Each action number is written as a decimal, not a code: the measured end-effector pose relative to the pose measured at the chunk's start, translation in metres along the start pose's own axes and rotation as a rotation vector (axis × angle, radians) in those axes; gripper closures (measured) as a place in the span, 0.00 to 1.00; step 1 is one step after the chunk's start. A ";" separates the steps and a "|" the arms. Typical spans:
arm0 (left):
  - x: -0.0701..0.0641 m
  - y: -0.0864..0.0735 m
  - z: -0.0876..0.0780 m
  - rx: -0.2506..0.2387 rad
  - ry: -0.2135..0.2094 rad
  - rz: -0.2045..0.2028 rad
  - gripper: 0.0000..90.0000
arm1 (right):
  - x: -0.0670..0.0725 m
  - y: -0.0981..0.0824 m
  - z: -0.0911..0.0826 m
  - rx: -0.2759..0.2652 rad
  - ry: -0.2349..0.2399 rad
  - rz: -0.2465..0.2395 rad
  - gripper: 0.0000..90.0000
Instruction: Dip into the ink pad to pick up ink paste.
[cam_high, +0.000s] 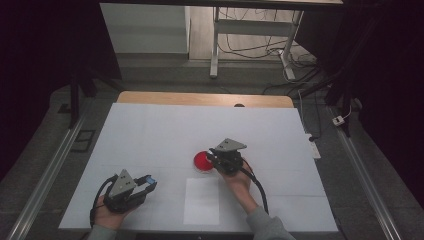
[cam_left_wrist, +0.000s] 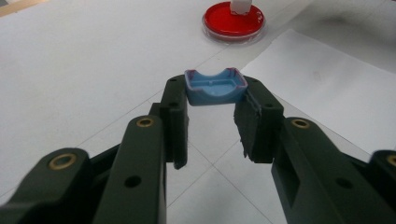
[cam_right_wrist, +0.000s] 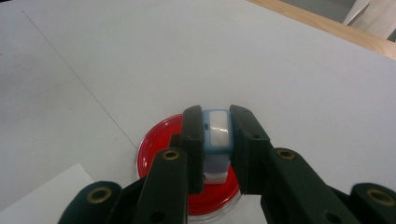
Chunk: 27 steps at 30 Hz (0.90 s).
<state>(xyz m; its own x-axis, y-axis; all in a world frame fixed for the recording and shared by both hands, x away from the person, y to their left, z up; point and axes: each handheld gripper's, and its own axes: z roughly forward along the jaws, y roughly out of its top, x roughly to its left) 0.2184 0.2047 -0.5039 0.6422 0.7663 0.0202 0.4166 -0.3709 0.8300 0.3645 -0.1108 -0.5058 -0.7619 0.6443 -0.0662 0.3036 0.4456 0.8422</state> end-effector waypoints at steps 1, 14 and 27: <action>0.000 0.000 0.000 -0.001 0.000 -0.001 0.73 | 0.000 0.000 0.000 0.001 -0.001 -0.002 0.84; 0.000 0.000 0.000 0.000 0.001 0.002 0.73 | -0.001 0.003 -0.008 -0.026 0.013 0.014 0.84; -0.001 0.001 0.000 -0.001 0.001 0.003 0.73 | -0.003 0.003 -0.020 -0.057 0.025 0.043 0.84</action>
<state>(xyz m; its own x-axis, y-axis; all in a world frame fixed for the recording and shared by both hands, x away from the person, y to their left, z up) 0.2182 0.2041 -0.5034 0.6427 0.7658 0.0231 0.4141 -0.3726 0.8305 0.3568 -0.1238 -0.4920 -0.7632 0.6459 -0.0162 0.3040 0.3810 0.8732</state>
